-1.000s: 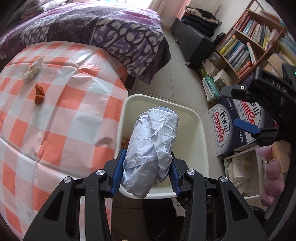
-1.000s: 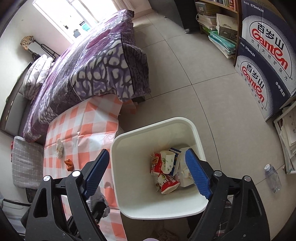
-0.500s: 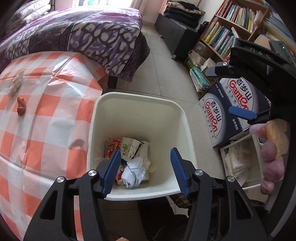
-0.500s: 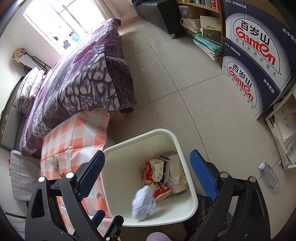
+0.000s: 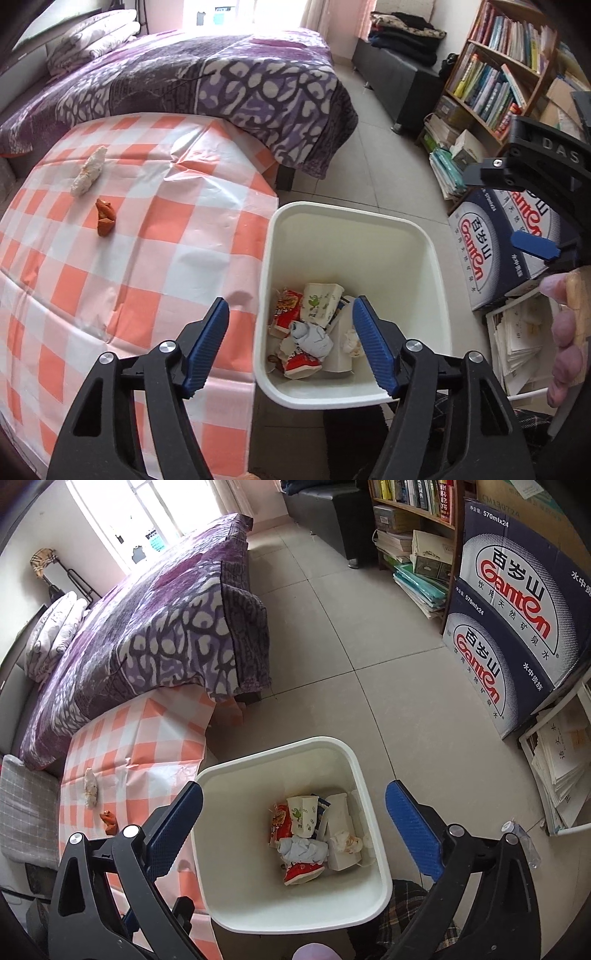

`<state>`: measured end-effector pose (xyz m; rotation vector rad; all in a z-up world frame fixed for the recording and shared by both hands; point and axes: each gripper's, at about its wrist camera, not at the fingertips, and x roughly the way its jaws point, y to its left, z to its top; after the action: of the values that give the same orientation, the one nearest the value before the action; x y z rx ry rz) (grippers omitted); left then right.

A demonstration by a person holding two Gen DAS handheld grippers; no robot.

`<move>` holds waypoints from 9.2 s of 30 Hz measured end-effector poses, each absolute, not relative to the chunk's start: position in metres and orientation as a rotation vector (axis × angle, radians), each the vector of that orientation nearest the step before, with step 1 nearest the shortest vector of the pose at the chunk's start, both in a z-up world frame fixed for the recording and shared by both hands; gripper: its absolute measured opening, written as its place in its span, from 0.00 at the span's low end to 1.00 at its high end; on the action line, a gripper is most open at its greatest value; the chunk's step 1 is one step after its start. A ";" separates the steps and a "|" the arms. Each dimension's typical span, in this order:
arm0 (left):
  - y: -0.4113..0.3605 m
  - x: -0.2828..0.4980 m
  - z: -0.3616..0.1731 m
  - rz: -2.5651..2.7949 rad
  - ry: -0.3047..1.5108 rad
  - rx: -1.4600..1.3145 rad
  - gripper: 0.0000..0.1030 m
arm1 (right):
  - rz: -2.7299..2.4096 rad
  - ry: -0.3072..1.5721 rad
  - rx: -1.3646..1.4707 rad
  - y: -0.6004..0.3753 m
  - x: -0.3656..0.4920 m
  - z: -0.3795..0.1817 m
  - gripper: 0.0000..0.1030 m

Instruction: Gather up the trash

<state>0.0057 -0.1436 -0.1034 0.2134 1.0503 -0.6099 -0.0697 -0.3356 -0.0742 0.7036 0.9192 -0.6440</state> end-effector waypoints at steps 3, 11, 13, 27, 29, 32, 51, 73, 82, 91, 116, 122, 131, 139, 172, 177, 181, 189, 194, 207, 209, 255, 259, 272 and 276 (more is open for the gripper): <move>-0.131 0.027 -0.114 -0.503 1.073 0.231 0.68 | -0.614 0.938 0.713 -0.331 -0.065 -0.077 0.93; -0.082 0.103 -0.142 -0.216 1.113 0.183 0.68 | -0.529 0.975 0.732 -0.317 -0.047 -0.080 0.93; -0.073 0.120 -0.145 -0.168 1.097 0.193 0.68 | -0.505 0.979 0.748 -0.315 -0.042 -0.081 0.93; -0.052 0.201 -0.173 -0.091 1.070 0.160 0.64 | -0.464 0.986 0.762 -0.305 -0.017 -0.081 0.93; -0.049 0.204 -0.176 -0.101 1.079 0.148 0.57 | -0.463 0.992 0.768 -0.304 -0.016 -0.082 0.93; -0.047 0.204 -0.175 -0.131 1.077 0.144 0.36 | -0.466 0.997 0.770 -0.301 -0.014 -0.084 0.93; 0.102 0.133 -0.024 -0.020 0.900 0.014 0.23 | -0.341 1.155 0.633 -0.199 0.055 -0.118 0.93; 0.223 0.119 0.016 0.126 0.801 -0.163 0.24 | -0.334 1.119 0.385 -0.048 0.310 -0.164 0.85; 0.236 0.117 0.014 0.158 0.804 -0.161 0.24 | -0.249 1.028 0.272 -0.021 0.295 -0.146 0.36; 0.232 0.113 0.020 0.136 0.778 -0.184 0.24 | -0.147 0.878 0.195 0.002 0.248 -0.061 0.36; 0.185 0.106 0.009 0.065 0.792 -0.120 0.24 | -0.195 0.893 0.228 -0.055 0.102 -0.043 0.37; 0.162 0.107 -0.001 0.042 0.815 -0.077 0.24 | -0.207 0.903 0.225 -0.074 0.092 -0.058 0.37; 0.121 0.107 -0.010 -0.001 0.825 -0.031 0.24 | -0.232 0.887 0.262 -0.109 0.080 -0.052 0.37; 0.080 0.098 -0.013 -0.066 0.818 0.002 0.24 | -0.279 0.874 0.301 -0.143 0.062 -0.046 0.38; -0.086 0.050 -0.043 -0.380 0.852 0.132 0.24 | -0.559 0.906 0.488 -0.290 -0.031 -0.054 0.46; -0.113 0.040 -0.050 -0.444 0.879 0.139 0.24 | -0.623 0.880 0.494 -0.311 -0.052 -0.052 0.62; -0.133 0.027 -0.052 -0.492 0.877 0.164 0.24 | -0.668 0.861 0.531 -0.332 -0.070 -0.052 0.68; -0.171 0.003 -0.064 -0.600 0.909 0.198 0.24 | -0.743 0.829 0.603 -0.367 -0.103 -0.054 0.76; -0.191 -0.008 -0.073 -0.695 0.959 0.181 0.25 | -0.776 0.817 0.640 -0.385 -0.118 -0.057 0.79; -0.194 -0.036 -0.061 -0.770 0.928 0.202 0.47 | -0.824 0.663 0.563 -0.375 -0.133 -0.034 0.88; -0.184 -0.041 -0.053 -0.733 0.881 0.220 0.58 | -0.832 0.629 0.528 -0.364 -0.135 -0.026 0.89; -0.012 -0.059 -0.030 -0.208 0.622 0.230 0.93 | -0.597 0.555 0.096 -0.153 -0.135 -0.049 0.93; -0.014 -0.060 -0.033 -0.209 0.629 0.239 0.93 | -0.593 0.557 0.108 -0.154 -0.135 -0.051 0.93; -0.018 -0.058 -0.037 -0.211 0.645 0.245 0.93 | -0.591 0.569 0.153 -0.164 -0.137 -0.052 0.93; -0.019 -0.058 -0.038 -0.210 0.647 0.244 0.93 | -0.590 0.569 0.152 -0.164 -0.137 -0.052 0.93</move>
<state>-0.0583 -0.0187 -0.0376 0.2438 0.6472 -0.2104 -0.1370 -0.1639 -0.0517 0.1516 0.5690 -0.5902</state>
